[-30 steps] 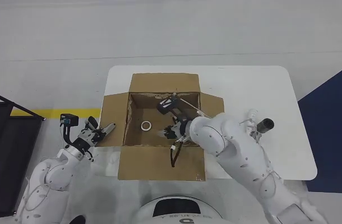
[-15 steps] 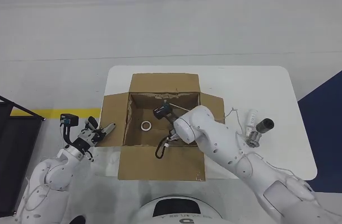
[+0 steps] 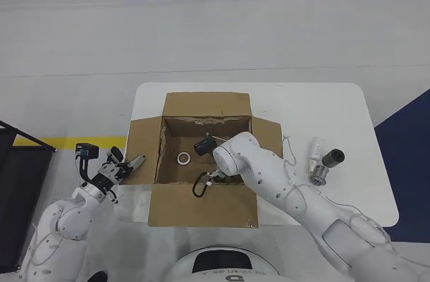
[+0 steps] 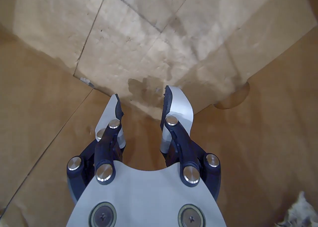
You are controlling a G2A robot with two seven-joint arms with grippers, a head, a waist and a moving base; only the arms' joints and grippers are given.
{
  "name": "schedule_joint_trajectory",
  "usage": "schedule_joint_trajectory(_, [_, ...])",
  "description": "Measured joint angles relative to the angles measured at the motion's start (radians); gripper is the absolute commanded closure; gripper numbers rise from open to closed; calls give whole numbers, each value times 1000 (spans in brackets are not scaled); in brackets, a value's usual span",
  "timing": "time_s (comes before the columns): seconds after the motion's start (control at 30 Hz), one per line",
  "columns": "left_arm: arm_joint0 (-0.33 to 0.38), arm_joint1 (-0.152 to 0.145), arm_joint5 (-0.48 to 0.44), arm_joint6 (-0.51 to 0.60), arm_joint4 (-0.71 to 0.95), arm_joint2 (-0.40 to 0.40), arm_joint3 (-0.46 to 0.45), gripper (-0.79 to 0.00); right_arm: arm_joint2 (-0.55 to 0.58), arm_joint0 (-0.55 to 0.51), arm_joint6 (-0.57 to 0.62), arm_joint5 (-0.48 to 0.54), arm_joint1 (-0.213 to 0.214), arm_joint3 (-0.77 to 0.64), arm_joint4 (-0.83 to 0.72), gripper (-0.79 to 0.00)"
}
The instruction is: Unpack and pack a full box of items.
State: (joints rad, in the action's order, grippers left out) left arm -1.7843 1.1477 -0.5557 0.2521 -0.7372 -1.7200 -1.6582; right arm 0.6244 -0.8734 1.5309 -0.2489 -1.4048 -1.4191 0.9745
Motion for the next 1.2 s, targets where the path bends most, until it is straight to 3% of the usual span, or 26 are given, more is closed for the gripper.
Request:
schedule_joint_trajectory(0.13, [0, 0, 0, 0, 0, 0, 0, -785, 3, 0, 5, 28, -3, 20, -31, -329])
schedule_joint_trajectory(0.3, [0, 0, 0, 0, 0, 0, 0, -785, -38, 22, 5, -3, -12, 96, 42, -299])
schedule_joint_trajectory(0.43, [0, 0, 0, 0, 0, 0, 0, -785, -70, 35, 5, -17, -31, 130, 35, -234])
schedule_joint_trajectory(0.47, [0, 0, 0, 0, 0, 0, 0, -785, -76, 40, 5, -16, -36, 138, 28, -160])
schedule_joint_trajectory(0.5, [0, 0, 0, 0, 0, 0, 0, -785, -78, 46, 2, -17, -40, 142, 27, 0])
schedule_joint_trajectory(0.77, [0, 0, 0, 0, 0, 0, 0, -785, -42, 67, -84, -83, -51, 113, 69, 0])
schedule_joint_trajectory(0.97, [0, 0, 0, 0, 0, 0, 0, -785, 1, 40, -80, -96, -39, 34, 102, 0])
schedule_joint_trajectory(1.07, [0, 0, 0, 0, 0, 0, 0, -785, 15, 18, -87, -68, -37, -9, 73, -194])
schedule_joint_trajectory(1.1, [0, 0, 0, 0, 0, 0, 0, -785, 16, 12, -94, -57, -38, -21, 60, -336])
schedule_joint_trajectory(1.13, [0, 0, 0, 0, 0, 0, 0, -785, 16, 7, -104, -47, -40, -32, 47, -397])
schedule_joint_trajectory(1.17, [0, 0, 0, 0, 0, 0, 0, -785, 15, 2, -123, -38, -44, -46, 27, -560])
schedule_joint_trajectory(1.2, [0, 0, 0, 0, 0, 0, 0, -785, 13, -2, -140, -33, -48, -52, 11, -585])
